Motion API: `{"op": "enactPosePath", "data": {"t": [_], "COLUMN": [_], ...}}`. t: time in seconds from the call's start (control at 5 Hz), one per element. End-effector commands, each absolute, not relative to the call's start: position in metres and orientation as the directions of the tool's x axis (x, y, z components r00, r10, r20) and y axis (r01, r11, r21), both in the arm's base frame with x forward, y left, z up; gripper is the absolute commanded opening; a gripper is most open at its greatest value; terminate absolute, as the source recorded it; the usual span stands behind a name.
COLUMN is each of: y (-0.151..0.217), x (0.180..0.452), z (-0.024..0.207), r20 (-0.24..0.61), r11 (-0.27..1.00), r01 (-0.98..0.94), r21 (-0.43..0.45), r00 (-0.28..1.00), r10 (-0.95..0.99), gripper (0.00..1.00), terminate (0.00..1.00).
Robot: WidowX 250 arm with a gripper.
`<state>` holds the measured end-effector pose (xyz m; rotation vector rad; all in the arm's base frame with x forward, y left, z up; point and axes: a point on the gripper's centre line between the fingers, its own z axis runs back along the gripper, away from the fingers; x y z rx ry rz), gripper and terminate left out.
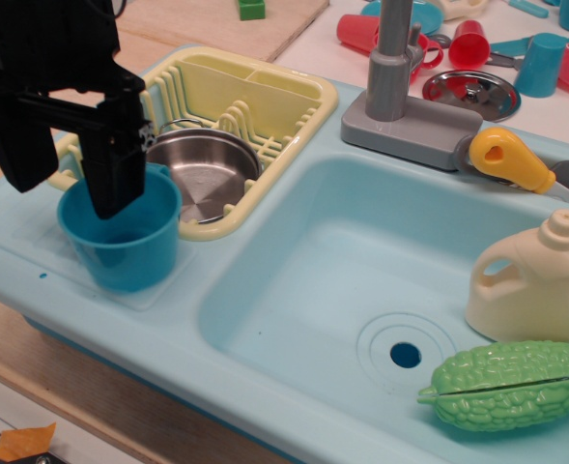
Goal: Put cup into pot or pan
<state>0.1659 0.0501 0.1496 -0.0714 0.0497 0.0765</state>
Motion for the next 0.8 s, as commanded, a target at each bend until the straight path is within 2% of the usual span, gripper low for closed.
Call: {"op": "enactPosePath", "data": {"t": [0.0,0.4,0.6], "y": [0.055,0.056,0.057], "x": [0.166,0.165,0.18], "z": [0.139,0.13,0.14], "r20": [-0.064,-0.04,0.01], "r11": [0.988,0.983,0.99], "r01": [-0.112,-0.121,-0.08], "r21": [-0.11,-0.142,-0.117], "r00": [0.992,0.992,0.997], "r10": [0.105,0.116,0.081], "gripper": [0.0,0.0,0.0], "terminate": [0.0,0.0,0.0]}}
